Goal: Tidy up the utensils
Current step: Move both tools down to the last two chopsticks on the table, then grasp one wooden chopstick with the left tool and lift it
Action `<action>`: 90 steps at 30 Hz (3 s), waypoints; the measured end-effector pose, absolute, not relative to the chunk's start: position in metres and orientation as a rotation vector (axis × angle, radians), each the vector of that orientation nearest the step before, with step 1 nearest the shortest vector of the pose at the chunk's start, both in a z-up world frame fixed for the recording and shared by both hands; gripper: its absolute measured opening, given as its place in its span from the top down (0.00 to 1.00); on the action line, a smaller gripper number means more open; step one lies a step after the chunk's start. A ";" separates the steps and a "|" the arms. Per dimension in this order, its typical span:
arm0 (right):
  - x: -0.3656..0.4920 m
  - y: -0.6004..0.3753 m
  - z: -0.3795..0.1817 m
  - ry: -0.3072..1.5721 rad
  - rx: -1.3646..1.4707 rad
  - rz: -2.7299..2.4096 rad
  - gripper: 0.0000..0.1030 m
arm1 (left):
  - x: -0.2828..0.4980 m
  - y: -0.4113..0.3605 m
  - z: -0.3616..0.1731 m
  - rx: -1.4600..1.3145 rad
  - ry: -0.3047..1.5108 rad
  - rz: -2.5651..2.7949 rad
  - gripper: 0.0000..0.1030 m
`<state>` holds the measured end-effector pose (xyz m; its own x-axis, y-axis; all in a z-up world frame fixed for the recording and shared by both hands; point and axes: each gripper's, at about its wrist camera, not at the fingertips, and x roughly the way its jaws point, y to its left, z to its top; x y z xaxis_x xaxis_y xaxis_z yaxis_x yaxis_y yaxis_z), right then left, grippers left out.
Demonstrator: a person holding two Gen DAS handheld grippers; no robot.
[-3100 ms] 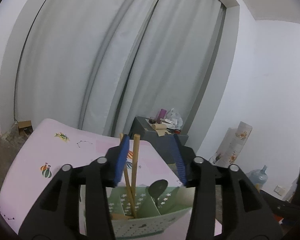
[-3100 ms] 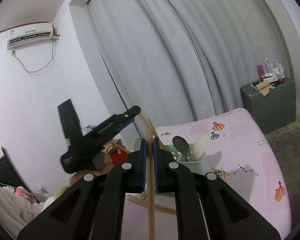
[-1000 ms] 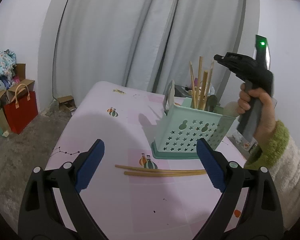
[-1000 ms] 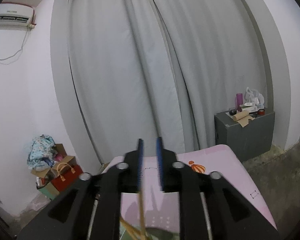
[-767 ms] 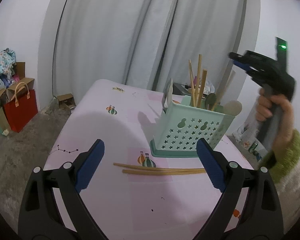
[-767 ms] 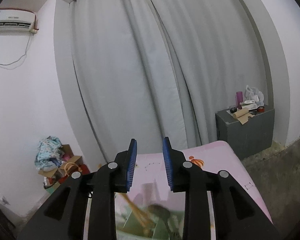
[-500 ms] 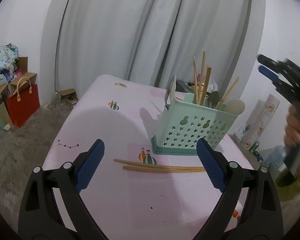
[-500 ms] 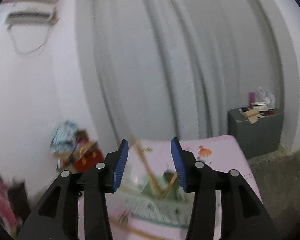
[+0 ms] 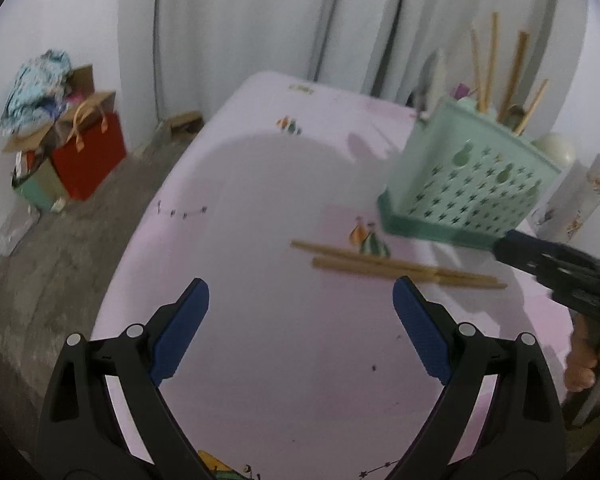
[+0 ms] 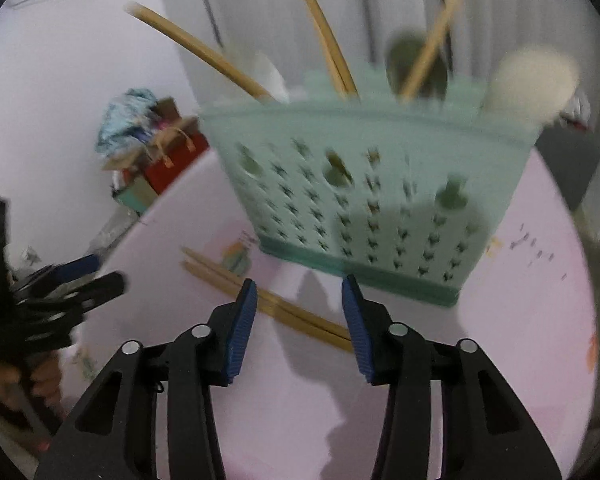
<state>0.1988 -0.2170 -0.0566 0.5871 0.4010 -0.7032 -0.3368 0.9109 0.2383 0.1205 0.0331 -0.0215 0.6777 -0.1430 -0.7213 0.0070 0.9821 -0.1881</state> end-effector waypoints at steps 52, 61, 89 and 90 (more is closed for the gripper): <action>0.049 -0.176 -0.094 0.950 -0.077 0.670 0.67 | 0.032 0.055 -0.034 -0.181 0.887 -0.452 0.37; 0.050 -0.163 -0.099 0.963 -0.106 0.657 0.70 | 0.044 0.047 -0.069 -0.463 1.042 -0.592 0.66; 0.076 -0.143 -0.099 0.930 0.161 0.708 0.79 | 0.127 0.028 -0.053 -0.133 1.029 -0.244 0.75; 0.076 -0.146 -0.097 0.924 0.173 0.701 0.79 | 0.128 0.027 -0.053 -0.114 1.028 -0.226 0.80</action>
<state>0.0757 -0.1465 -0.0973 0.4012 0.6226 -0.6718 -0.4800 0.7676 0.4247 0.1282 0.0265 -0.0527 0.4962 -0.2389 -0.8347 0.1327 0.9710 -0.1991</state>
